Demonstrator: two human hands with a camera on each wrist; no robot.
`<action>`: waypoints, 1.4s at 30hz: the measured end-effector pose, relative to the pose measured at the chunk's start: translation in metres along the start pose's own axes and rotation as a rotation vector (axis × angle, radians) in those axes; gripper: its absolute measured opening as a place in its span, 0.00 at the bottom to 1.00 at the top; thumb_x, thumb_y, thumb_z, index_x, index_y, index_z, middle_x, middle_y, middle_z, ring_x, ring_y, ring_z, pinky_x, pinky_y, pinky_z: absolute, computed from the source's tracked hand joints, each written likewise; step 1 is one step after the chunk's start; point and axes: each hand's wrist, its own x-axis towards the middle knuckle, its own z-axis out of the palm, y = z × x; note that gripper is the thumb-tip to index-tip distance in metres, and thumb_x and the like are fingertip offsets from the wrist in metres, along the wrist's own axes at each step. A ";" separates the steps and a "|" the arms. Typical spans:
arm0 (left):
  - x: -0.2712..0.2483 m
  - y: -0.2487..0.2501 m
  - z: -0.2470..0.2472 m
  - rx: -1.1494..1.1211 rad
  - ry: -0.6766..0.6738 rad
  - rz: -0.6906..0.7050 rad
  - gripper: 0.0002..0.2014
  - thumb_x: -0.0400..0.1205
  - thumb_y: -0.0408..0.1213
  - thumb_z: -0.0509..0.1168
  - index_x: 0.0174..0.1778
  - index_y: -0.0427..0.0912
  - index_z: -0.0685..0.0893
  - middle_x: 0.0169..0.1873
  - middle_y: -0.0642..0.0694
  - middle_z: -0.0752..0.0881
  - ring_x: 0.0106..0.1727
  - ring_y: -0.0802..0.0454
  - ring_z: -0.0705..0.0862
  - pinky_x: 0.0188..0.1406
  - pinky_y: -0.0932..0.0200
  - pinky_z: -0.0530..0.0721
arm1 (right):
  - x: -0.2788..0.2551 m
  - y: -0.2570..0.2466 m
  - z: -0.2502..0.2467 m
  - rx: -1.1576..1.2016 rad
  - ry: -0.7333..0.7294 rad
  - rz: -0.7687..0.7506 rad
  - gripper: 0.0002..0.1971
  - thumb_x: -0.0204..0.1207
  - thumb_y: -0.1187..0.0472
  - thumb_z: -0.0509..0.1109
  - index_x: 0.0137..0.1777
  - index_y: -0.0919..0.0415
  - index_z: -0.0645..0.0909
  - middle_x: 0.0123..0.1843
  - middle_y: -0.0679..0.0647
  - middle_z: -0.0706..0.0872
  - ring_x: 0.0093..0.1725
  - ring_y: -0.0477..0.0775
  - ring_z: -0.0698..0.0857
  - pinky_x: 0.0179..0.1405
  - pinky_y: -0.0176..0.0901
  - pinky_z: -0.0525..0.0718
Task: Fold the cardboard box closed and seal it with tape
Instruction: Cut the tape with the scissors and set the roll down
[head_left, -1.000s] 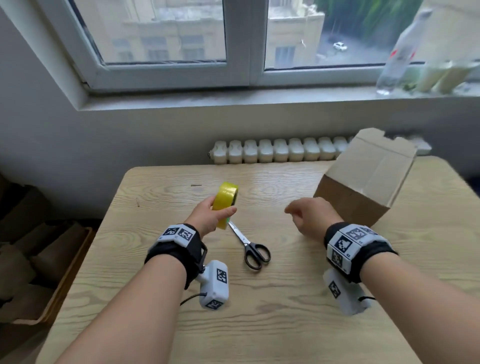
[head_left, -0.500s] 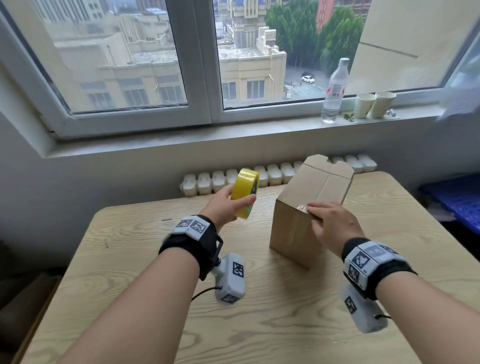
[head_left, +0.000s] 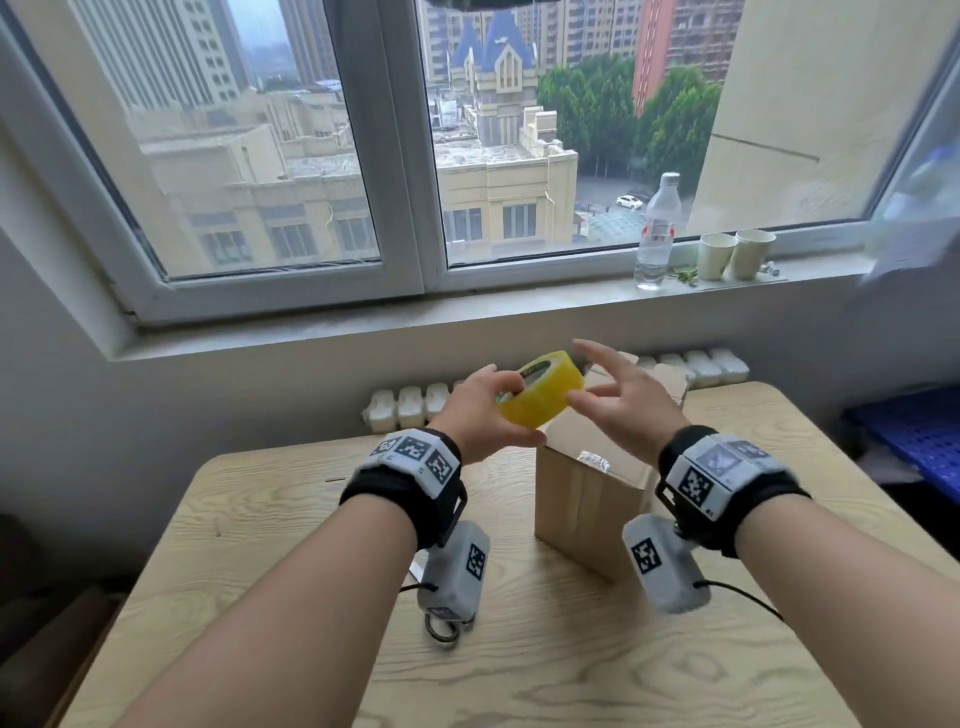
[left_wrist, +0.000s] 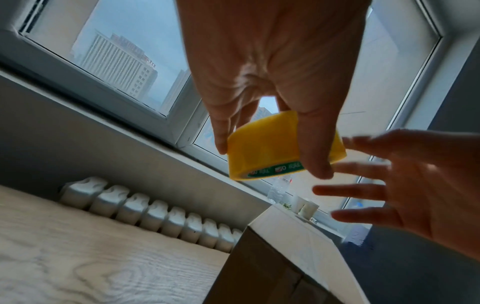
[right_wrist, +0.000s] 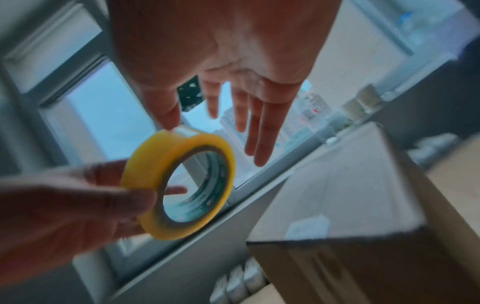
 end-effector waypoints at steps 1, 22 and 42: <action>0.002 0.003 -0.001 0.011 -0.014 0.001 0.18 0.62 0.46 0.83 0.34 0.58 0.78 0.67 0.39 0.78 0.69 0.41 0.76 0.65 0.53 0.74 | 0.001 -0.003 -0.002 -0.069 -0.041 -0.053 0.29 0.71 0.55 0.72 0.73 0.41 0.72 0.68 0.43 0.77 0.60 0.48 0.83 0.57 0.42 0.82; 0.024 0.005 -0.027 -0.426 0.071 -0.093 0.24 0.75 0.47 0.75 0.64 0.41 0.84 0.55 0.44 0.89 0.55 0.52 0.87 0.55 0.61 0.84 | 0.011 -0.006 -0.009 -0.326 -0.027 -0.044 0.18 0.68 0.57 0.75 0.53 0.50 0.70 0.38 0.46 0.77 0.39 0.53 0.80 0.36 0.39 0.72; -0.001 -0.008 -0.062 -1.026 -0.247 -0.155 0.16 0.78 0.31 0.66 0.63 0.35 0.83 0.44 0.41 0.86 0.38 0.52 0.85 0.37 0.64 0.89 | 0.007 -0.027 0.000 0.658 -0.274 0.264 0.30 0.66 0.90 0.54 0.58 0.59 0.76 0.57 0.64 0.84 0.53 0.67 0.87 0.48 0.62 0.90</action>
